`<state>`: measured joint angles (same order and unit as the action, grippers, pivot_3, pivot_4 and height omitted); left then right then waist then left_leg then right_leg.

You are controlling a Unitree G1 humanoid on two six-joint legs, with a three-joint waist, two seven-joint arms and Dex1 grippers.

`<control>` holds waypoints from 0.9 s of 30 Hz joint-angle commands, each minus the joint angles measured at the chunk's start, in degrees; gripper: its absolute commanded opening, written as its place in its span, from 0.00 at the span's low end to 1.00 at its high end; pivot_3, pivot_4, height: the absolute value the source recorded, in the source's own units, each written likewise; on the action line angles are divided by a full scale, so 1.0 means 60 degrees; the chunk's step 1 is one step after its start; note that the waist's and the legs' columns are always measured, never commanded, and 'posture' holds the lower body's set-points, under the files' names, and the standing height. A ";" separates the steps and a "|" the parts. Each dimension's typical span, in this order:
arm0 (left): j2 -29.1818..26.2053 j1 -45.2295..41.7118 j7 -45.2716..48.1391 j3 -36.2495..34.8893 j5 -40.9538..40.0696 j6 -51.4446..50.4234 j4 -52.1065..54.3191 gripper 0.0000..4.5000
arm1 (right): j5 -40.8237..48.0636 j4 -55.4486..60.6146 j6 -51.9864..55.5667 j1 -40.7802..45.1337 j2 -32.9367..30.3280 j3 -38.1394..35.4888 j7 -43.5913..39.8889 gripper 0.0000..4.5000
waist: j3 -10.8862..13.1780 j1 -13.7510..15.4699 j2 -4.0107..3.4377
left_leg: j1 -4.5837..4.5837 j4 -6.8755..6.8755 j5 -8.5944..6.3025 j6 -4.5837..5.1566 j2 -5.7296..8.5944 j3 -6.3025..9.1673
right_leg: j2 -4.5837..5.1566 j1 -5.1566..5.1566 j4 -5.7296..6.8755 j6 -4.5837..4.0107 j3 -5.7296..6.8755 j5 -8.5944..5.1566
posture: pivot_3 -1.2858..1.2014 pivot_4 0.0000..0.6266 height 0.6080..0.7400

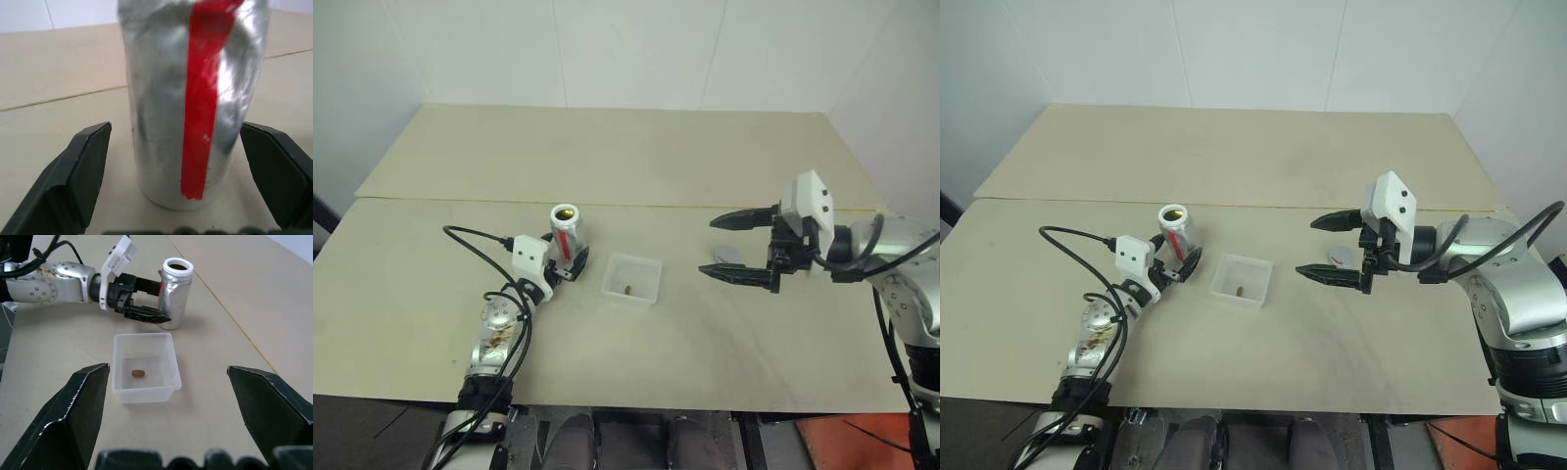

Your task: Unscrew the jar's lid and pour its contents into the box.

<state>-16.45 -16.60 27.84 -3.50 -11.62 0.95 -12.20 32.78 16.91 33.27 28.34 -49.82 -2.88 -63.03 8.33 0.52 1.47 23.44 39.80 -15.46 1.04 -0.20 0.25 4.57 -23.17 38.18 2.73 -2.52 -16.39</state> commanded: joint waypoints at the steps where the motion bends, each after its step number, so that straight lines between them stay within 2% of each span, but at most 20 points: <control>1: -0.0433 0.0238 0.0506 -0.0080 -0.0325 -0.0450 0.0991 1.00 | 0.0071 0.0280 -0.0012 0.0028 -0.0108 -0.0227 0.0037 1.00 | 0.0000 -0.0005 0.0000 | 0.0000 -0.0002 0.0000 0.0000 -0.0003 0.0000 | -0.0003 0.0000 -0.0003 0.0000 0.0000 0.0000 | 0.52 0.24 1.00; 4: -0.1153 0.0629 0.1405 -0.0301 -0.1192 -0.1684 0.2014 1.00 | 0.0073 0.0283 -0.0020 -0.0123 -0.0140 -0.0290 0.0031 1.00 | 0.0000 -0.0005 0.0000 | -0.0001 -0.0001 0.0000 0.0000 -0.0012 0.0000 | -0.0005 0.0002 -0.0005 0.0000 0.0001 0.0000 | 0.52 0.24 1.00; 9: -0.3360 0.1382 0.3806 -0.0741 -0.2519 -0.2956 0.3420 1.00 | 0.0072 0.0248 -0.0055 -0.0347 -0.0166 -0.0341 0.0009 1.00 | -0.0001 -0.0078 -0.0003 | -0.0005 -0.0011 -0.0001 -0.0001 -0.0026 -0.0002 | -0.0008 0.0004 -0.0012 -0.0001 0.0000 0.0000 | 0.52 0.24 1.00; 14: -0.5570 0.1538 0.6445 -0.1643 -0.3987 -0.3801 0.3853 1.00 | 0.0033 0.0085 -0.0122 -0.0470 -0.0292 -0.0413 -0.0116 1.00 | 0.0001 -0.0138 -0.0005 | -0.0014 -0.0016 -0.0002 0.0000 -0.0034 -0.0009 | -0.0009 0.0011 -0.0024 -0.0001 0.0003 0.0000 | 0.52 0.24 1.00; 16: -0.6119 0.1214 0.7055 -0.1934 -0.4229 -0.3794 0.3606 1.00 | -0.0001 0.0013 -0.0179 -0.0544 -0.0389 -0.0448 -0.0209 1.00 | 0.0003 -0.0130 -0.0007 | -0.0016 -0.0017 -0.0002 0.0000 -0.0033 -0.0009 | -0.0008 0.0008 -0.0033 -0.0002 0.0007 0.0000 | 0.52 0.24 1.00; 27: -0.6969 -0.0830 0.8637 -0.1863 -0.3654 -0.2875 0.1646 1.00 | -0.0244 -0.0496 -0.0586 -0.0790 -0.0937 -0.0614 -0.0605 1.00 | 0.0003 -0.0232 -0.0008 | -0.0013 -0.0018 -0.0009 0.0012 -0.0036 -0.0027 | -0.0025 0.0004 -0.0022 -0.0002 0.0008 -0.0001 | 0.52 0.24 1.00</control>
<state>-57.00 -20.13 78.54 -14.29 -34.29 -18.25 -1.16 31.59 13.33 31.43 23.41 -54.33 -3.80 -66.11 8.35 -0.87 1.42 23.35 39.70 -15.52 1.12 -0.41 0.08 4.42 -23.14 38.06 2.71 -2.47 -16.40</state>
